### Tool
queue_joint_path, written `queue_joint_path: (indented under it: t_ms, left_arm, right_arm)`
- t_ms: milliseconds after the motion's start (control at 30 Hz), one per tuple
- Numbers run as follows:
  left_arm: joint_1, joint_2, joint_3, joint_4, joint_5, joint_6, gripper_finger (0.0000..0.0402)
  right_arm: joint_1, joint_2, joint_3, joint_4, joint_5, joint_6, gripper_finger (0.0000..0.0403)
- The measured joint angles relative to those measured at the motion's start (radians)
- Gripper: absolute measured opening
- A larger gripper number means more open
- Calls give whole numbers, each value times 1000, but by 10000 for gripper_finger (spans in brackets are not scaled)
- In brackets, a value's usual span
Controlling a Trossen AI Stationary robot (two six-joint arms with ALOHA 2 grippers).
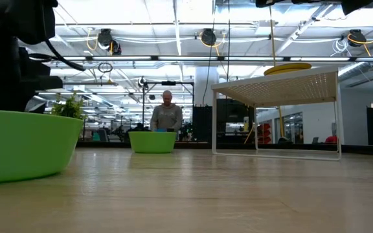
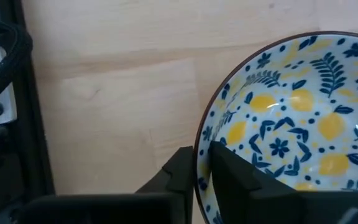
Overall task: Pick & Place Mini bowls
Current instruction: Stack the right yellow patterned bowl on top of the other yellow patterned bowls on the shelf
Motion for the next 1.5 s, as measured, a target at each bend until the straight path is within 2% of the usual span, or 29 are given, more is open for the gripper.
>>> queue_joint_path:
  t_ms: [167, 433, 700, 933, 1233, 1500]
  left_arm:
    - [0, -3, 6, 12, -26, -4, 15]
    - [0, 1, -1, 7, -13, 3, 45]
    - [0, -3, 4, 11, -28, 8, 19]
    - [0, 2, -1, 14, -18, 9, 41]
    - [0, -1, 2, 15, -25, 9, 23]
    - [0, 1, -1, 17, -20, 10, 39]
  right_arm:
    - [0, 0, 0, 0, 0, 0, 0]
    - [0, 0, 0, 0, 0, 0, 0]
    - [0, 0, 0, 0, 0, 0, 0]
    - [0, 0, 0, 0, 0, 0, 0]
    - [0, 0, 0, 0, 0, 0, 0]
    - [0, 0, 0, 0, 0, 0, 0]
